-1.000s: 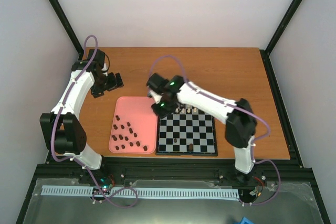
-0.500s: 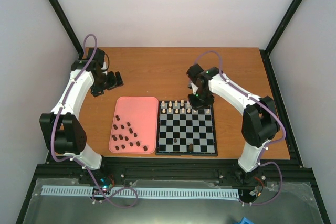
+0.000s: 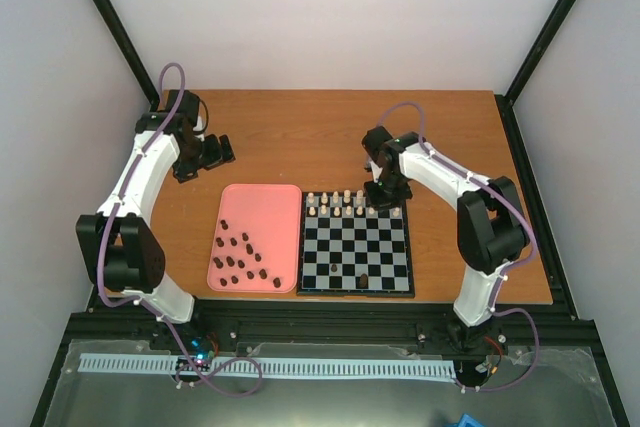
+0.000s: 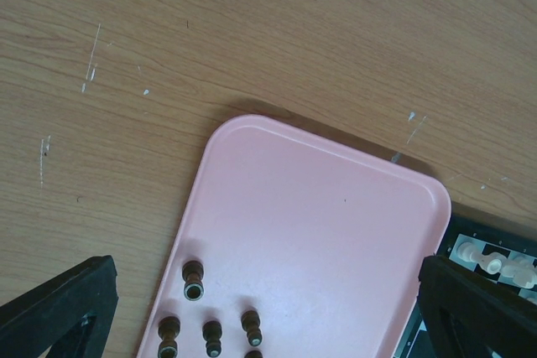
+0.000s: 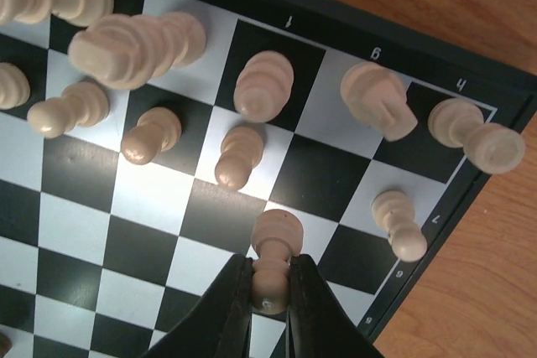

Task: Set up the chess pieces on the board
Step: Place the chess piece on the chessboard.

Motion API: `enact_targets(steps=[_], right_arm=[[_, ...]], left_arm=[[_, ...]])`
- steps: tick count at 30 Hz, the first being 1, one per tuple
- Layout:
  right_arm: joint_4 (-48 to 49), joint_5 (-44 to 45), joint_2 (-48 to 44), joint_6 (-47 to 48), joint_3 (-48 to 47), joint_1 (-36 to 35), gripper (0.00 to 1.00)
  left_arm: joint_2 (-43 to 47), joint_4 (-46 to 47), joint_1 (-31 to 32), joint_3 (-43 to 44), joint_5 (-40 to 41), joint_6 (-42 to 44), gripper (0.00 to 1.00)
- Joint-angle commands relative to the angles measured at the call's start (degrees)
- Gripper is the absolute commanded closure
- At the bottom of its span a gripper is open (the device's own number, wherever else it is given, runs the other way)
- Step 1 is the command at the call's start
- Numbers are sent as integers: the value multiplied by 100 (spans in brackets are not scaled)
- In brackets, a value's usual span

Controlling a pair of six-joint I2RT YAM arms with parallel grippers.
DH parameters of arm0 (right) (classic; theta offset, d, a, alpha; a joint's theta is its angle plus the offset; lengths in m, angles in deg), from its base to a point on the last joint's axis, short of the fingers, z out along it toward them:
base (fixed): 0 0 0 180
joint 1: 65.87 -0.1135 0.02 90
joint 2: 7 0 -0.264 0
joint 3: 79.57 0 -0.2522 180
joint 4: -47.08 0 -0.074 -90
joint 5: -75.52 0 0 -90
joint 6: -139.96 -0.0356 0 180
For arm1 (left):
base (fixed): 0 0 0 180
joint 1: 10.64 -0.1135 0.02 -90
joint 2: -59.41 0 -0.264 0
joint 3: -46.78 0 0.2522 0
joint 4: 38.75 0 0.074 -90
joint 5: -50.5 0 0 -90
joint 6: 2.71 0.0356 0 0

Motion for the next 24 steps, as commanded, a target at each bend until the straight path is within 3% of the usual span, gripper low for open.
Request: enact_targets(steps=[1, 24], right_arm=[[282, 127, 156, 97, 38, 97, 89], [586, 353, 310, 221, 295, 213, 88]], left_arm=[[-111, -54, 1, 288, 64, 22, 0], [-226, -64, 0, 333, 93, -2, 0]])
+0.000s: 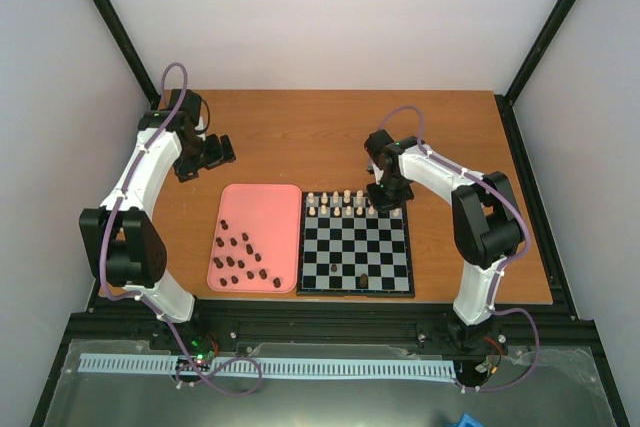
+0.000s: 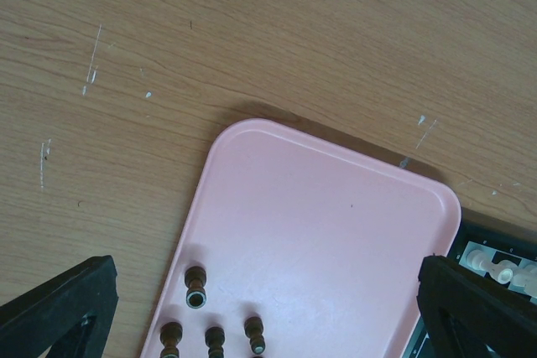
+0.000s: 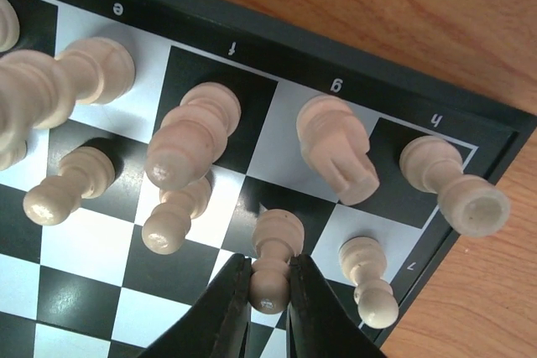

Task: Set up the chess pieces on the board
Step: Place the chess piece on the chessboard.

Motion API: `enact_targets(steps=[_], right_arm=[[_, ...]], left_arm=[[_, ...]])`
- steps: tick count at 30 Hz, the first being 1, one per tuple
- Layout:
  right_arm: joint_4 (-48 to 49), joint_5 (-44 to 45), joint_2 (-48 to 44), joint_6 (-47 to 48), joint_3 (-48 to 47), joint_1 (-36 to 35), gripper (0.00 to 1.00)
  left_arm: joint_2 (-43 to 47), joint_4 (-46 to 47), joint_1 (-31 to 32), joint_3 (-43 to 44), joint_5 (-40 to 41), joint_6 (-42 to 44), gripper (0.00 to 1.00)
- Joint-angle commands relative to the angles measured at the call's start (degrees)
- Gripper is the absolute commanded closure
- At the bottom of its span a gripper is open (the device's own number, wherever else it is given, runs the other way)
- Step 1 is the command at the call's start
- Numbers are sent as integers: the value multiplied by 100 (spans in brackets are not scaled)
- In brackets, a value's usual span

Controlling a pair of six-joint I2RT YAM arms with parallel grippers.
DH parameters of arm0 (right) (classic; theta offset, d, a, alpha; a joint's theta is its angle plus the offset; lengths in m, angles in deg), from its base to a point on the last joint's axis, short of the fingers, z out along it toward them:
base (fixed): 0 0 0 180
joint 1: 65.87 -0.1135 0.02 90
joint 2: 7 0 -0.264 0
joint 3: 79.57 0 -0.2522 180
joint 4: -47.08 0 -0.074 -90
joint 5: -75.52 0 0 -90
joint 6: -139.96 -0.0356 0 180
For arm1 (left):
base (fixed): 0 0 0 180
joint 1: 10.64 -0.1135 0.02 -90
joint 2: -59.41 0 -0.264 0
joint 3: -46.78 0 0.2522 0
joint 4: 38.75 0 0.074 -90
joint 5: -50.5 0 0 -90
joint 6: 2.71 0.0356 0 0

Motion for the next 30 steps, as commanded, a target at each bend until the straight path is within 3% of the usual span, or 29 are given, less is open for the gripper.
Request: enact_targets(steps=[1, 30], right_arm=[[127, 175, 50, 31, 63, 47, 87], [51, 26, 26, 25, 84, 46, 80]], left_arm=[[-27, -59, -1, 240, 33, -4, 0], [-40, -43, -3, 216, 76, -8, 0]])
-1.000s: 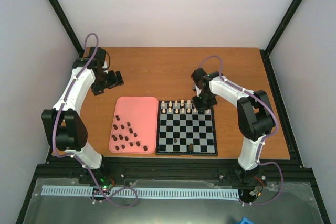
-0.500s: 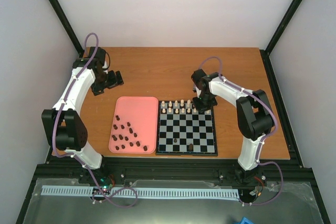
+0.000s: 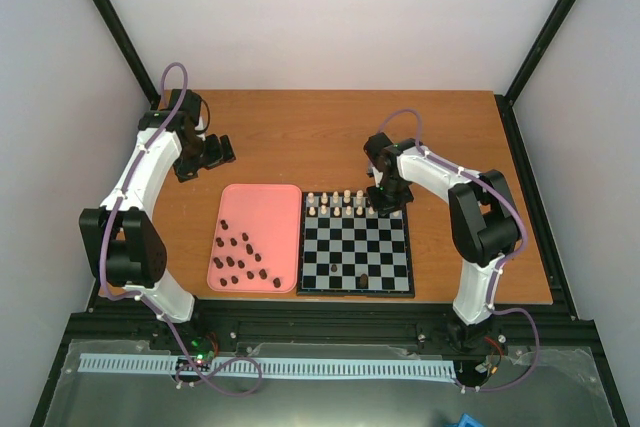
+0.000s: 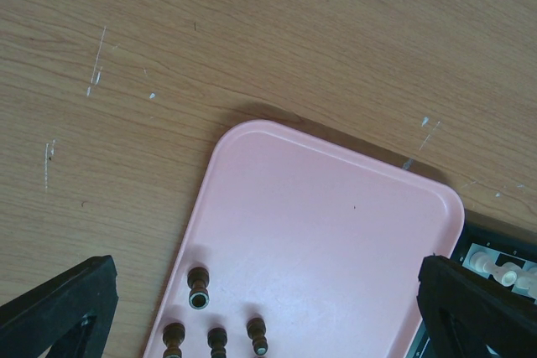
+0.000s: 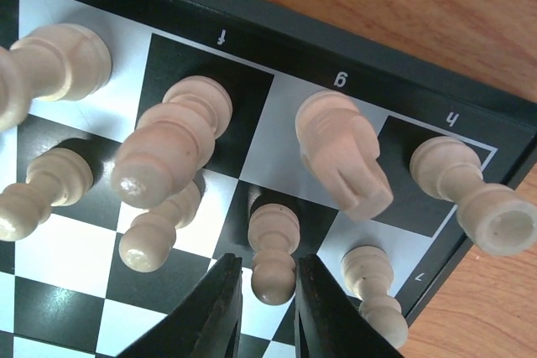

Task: Set up the chess pieces on the board
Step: Place the chess piece on the chessboard, then reset both arms

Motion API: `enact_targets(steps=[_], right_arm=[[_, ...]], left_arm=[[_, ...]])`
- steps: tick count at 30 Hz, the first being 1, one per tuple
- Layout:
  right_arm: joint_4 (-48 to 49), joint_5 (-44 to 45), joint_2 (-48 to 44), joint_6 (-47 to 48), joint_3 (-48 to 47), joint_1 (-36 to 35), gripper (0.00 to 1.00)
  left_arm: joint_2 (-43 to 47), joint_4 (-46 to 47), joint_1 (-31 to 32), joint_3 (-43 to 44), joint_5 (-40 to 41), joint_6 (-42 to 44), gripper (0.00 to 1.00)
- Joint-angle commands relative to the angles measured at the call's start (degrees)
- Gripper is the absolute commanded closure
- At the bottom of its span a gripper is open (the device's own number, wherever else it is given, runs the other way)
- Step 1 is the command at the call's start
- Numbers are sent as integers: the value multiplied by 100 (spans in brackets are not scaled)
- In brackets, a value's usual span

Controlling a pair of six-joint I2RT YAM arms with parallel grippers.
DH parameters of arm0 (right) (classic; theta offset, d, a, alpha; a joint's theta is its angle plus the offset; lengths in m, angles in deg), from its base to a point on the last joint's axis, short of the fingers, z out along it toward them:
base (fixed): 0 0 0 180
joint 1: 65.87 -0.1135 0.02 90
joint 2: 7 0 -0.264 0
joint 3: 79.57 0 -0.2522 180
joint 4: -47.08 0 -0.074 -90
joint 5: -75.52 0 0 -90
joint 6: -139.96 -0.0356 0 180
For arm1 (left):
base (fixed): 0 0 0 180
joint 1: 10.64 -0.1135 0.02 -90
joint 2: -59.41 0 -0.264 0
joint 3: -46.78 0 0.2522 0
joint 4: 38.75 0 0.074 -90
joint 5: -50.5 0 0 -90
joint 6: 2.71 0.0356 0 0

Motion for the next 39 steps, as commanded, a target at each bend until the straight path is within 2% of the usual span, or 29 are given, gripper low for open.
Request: enact_targets(steps=[1, 6, 9, 15, 18, 20, 21, 22, 23, 30, 39], right_arm=[[-46, -26, -114, 3, -7, 46, 79], [-136, -93, -342, -58, -50, 46, 78], [-211, -61, -565, -109, -84, 46, 72], [-349, -318, -1017, -230, -160, 30, 69], [-347, -466, -1319, -330, -177, -16, 63], [-376, -513, -1464, -365, -237, -63, 53], [-397, -523, -1508, -366, -287, -94, 44], [-429, -511, -1540, -354, -346, -116, 8], [-476, -488, -1553, -337, -422, -122, 1], [-601, -351, -1551, -280, -1061, -128, 0], [-382, -125, -1318, -433, -2200, -127, 0]], left_arm=[[-29, -39, -2, 215, 21, -12, 0], [-22, -30, 3, 225, 2, -15, 0], [2, -21, 2, 220, 0, -22, 0], [54, -8, 1, 168, -76, -36, 0], [99, -18, 3, 184, -65, -20, 0], [119, -26, 2, 217, -65, -19, 0], [116, -29, 2, 242, -68, -20, 0], [116, -30, 1, 285, -74, -23, 0], [98, -30, 0, 331, -77, -28, 0], [-111, -186, 4, 903, -87, -30, 0], [-527, -561, 4, 2056, 99, 91, 0]])
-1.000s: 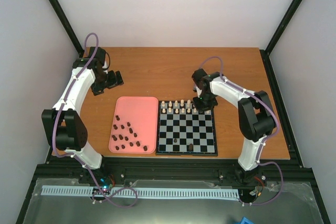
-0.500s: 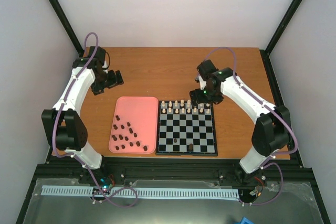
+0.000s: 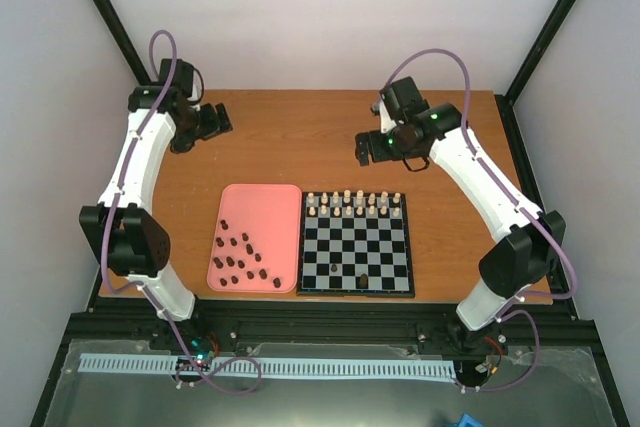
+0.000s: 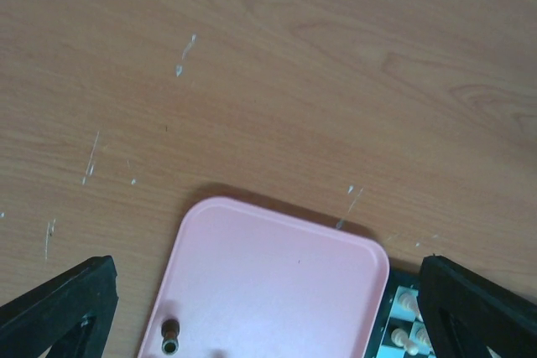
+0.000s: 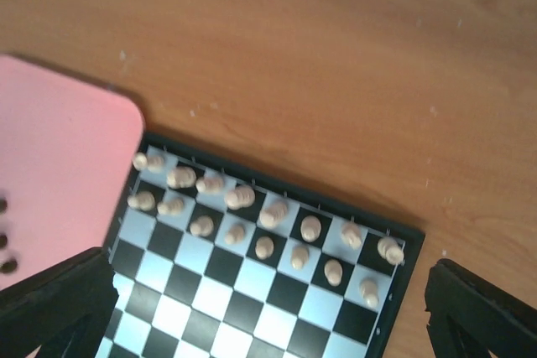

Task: Set up the chess pieces on the board
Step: Reset both arms

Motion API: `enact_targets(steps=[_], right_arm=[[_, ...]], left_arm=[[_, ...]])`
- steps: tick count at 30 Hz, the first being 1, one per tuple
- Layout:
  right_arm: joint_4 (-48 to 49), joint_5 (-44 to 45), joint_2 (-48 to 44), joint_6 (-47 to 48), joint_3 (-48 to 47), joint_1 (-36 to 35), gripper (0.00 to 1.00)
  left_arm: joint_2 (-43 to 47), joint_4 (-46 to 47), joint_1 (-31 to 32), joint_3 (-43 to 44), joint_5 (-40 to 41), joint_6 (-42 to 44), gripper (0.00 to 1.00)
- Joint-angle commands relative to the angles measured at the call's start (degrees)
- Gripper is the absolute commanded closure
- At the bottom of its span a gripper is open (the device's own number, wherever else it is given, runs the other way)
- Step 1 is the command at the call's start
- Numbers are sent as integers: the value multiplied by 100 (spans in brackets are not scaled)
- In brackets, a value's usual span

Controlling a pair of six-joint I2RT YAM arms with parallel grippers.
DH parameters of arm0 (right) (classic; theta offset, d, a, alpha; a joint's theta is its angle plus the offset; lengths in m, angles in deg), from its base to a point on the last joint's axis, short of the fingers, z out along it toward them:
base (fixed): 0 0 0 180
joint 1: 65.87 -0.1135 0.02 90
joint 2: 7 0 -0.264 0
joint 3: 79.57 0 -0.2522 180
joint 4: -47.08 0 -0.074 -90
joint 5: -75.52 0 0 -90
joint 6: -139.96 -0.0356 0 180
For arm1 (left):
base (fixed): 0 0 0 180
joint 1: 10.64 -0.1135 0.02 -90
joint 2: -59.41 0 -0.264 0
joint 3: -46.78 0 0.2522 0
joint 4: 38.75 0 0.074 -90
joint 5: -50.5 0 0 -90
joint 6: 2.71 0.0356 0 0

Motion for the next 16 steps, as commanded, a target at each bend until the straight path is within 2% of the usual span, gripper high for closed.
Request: enact_targets(steps=[1, 7, 11, 16], right_arm=[[136, 208, 123, -152, -441, -20, 0], [99, 67, 199, -93, -406, -20, 0], [547, 58, -152, -283, 40, -20, 0], [418, 233, -151, -264, -3, -29, 0]], left_arm=[[-215, -306, 9, 671, 114, 100, 0], [-302, -344, 12, 932, 53, 122, 0], [-233, -259, 16, 891, 45, 174, 0], [-256, -267, 15, 914, 26, 183, 0]])
